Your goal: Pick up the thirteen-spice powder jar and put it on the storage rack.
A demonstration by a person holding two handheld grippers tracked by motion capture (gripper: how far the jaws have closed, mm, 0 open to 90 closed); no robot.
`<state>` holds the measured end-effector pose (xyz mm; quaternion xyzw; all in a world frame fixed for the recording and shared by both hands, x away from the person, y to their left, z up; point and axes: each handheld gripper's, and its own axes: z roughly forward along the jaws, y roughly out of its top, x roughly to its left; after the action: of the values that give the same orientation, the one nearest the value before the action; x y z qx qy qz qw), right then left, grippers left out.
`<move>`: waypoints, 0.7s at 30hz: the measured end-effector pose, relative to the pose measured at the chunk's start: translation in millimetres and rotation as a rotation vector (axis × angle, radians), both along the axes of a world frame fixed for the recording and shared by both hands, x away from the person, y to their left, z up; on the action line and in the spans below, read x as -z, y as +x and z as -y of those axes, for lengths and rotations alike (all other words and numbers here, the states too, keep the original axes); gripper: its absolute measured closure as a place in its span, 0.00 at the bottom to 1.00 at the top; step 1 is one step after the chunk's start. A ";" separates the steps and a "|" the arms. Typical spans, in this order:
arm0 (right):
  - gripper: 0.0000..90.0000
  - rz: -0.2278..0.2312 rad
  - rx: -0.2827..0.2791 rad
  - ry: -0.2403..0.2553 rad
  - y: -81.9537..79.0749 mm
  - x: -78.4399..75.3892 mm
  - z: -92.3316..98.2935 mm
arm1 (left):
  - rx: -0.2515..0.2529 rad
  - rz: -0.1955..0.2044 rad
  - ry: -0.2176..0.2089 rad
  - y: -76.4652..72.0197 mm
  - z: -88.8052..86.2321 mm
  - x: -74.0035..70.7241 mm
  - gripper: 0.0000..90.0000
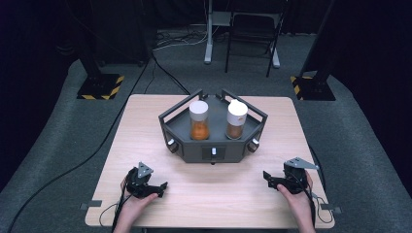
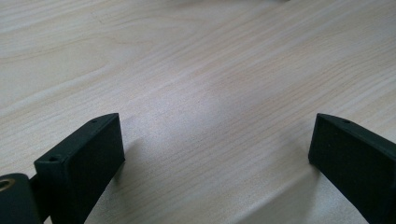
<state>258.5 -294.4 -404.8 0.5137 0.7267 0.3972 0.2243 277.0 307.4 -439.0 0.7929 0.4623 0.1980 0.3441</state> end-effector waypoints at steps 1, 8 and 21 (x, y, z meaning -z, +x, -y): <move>0.08 -0.007 0.005 0.002 -0.6 2.3 1.0 | 0.000 0.000 0.000 0.0 0.0 0.0 0.04; 0.08 -0.037 0.021 0.008 -3.7 16.2 7.0 | 0.000 0.000 0.000 0.0 0.0 0.0 0.04; 0.08 -0.084 0.040 0.015 -5.7 27.8 14.3 | 0.000 0.000 0.000 0.0 0.0 0.0 0.04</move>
<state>252.7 -308.7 -432.7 0.5461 0.7220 0.3761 0.1974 277.0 307.4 -439.0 0.7929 0.4624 0.1980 0.3440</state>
